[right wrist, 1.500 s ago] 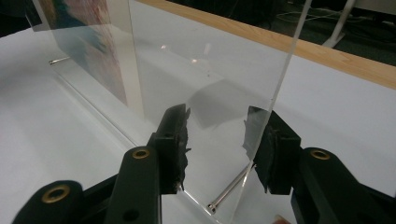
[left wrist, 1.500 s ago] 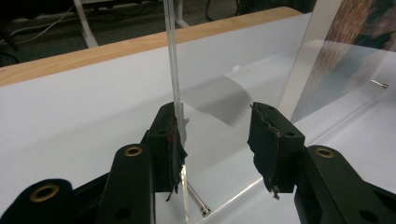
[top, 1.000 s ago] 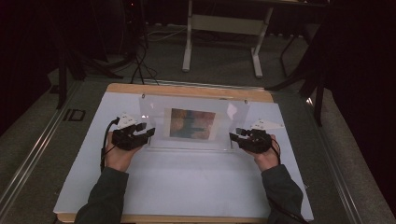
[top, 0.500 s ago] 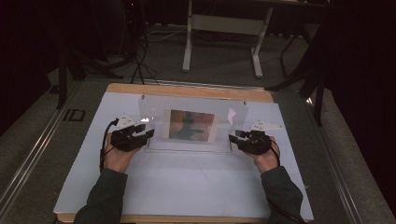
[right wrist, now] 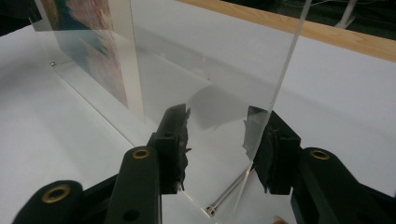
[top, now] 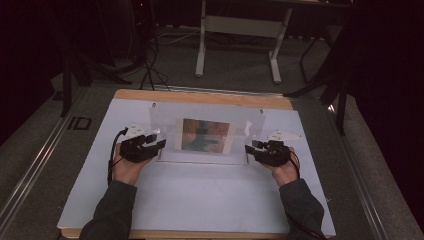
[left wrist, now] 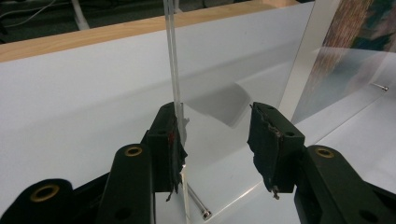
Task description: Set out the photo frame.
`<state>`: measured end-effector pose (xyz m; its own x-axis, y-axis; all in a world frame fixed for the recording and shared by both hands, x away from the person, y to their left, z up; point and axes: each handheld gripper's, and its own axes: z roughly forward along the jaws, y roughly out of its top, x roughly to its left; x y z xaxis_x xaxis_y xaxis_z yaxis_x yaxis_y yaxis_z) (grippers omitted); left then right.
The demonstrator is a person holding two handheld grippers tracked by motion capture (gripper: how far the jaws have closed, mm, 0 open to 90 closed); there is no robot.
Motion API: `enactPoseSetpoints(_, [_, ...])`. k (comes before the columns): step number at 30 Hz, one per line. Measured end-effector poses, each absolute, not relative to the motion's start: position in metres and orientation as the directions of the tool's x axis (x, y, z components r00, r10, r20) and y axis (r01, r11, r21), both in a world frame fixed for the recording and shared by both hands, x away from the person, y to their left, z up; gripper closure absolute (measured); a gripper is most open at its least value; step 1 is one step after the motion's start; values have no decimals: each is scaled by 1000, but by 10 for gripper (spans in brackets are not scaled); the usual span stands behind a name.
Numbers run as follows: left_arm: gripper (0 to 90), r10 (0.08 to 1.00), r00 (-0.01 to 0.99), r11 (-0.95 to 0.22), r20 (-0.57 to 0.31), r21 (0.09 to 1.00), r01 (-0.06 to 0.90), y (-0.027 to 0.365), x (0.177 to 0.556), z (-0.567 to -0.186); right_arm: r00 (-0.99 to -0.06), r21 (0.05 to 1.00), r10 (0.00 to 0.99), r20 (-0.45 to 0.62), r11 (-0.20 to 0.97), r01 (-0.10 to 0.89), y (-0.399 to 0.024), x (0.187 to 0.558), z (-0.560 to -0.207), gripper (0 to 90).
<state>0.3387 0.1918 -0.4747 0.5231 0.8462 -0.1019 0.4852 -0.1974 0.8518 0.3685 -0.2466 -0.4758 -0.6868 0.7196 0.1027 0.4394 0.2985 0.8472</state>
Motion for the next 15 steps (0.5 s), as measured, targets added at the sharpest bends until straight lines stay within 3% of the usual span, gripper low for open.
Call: enactPoseSetpoints(15, [551,849,519,-198,-105,846,495,191,338,-475,-694,850,712,108,296,436,-248,371,-478,579])
